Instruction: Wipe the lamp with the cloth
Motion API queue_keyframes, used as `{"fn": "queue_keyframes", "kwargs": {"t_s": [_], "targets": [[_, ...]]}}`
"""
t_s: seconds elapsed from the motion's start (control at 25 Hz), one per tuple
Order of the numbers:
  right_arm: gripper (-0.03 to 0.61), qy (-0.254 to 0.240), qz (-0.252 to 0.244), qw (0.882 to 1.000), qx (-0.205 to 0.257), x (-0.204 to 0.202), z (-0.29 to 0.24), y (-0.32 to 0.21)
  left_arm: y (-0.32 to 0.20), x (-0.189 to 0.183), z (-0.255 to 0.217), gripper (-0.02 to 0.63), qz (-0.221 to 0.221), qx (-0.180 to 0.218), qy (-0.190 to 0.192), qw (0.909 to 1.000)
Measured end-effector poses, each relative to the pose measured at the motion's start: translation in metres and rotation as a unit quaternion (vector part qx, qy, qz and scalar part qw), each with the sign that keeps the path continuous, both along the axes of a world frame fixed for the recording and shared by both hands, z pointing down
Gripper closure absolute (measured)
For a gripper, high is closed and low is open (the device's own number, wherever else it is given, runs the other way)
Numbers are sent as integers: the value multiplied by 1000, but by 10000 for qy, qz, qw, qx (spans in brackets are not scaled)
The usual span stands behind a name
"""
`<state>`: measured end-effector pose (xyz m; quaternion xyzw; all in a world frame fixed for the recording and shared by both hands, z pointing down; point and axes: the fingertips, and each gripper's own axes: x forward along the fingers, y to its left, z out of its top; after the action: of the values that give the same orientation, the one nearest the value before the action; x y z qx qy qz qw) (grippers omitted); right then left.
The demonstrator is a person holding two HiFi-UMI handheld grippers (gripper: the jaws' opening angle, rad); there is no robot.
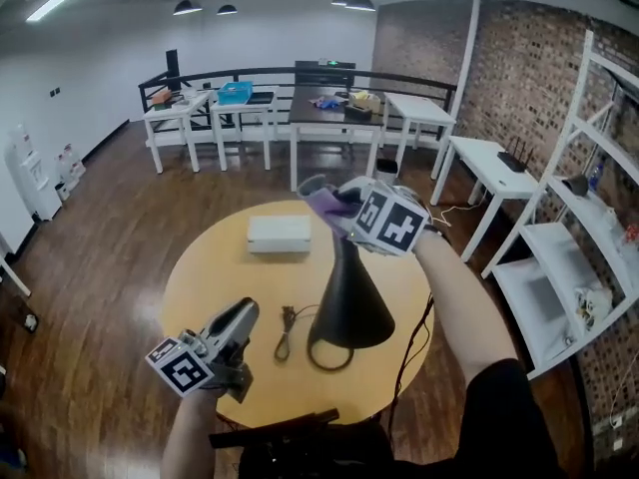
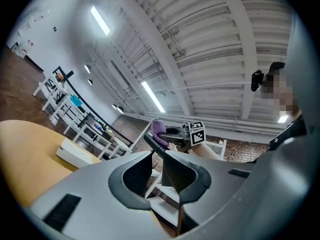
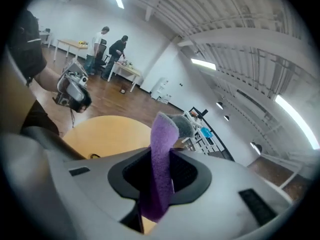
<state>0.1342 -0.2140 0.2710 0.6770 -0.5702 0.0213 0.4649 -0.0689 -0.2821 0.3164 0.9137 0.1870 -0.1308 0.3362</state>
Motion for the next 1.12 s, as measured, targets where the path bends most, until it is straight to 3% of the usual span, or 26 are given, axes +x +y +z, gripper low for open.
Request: {"fn": "queue_keyframes", "kwargs": {"t_s": [0.28,0.56,0.88,1.12], "targets": [[488,-446,309,9985,-48,-64,17,32,-8,12,16,545,967,-171,-155,9950],[488,-338,695,9970,-64,-113,22,52,4,16,24,545,1643,-175,-280,9859],[488,-548,851,9923,720,-159,31,80,21,20,25,546,1724,-252,-276,9843],[488,-137,665,9961,563,-175,40,81,27,15,19,546,1481,-247,-239,9884]]}}
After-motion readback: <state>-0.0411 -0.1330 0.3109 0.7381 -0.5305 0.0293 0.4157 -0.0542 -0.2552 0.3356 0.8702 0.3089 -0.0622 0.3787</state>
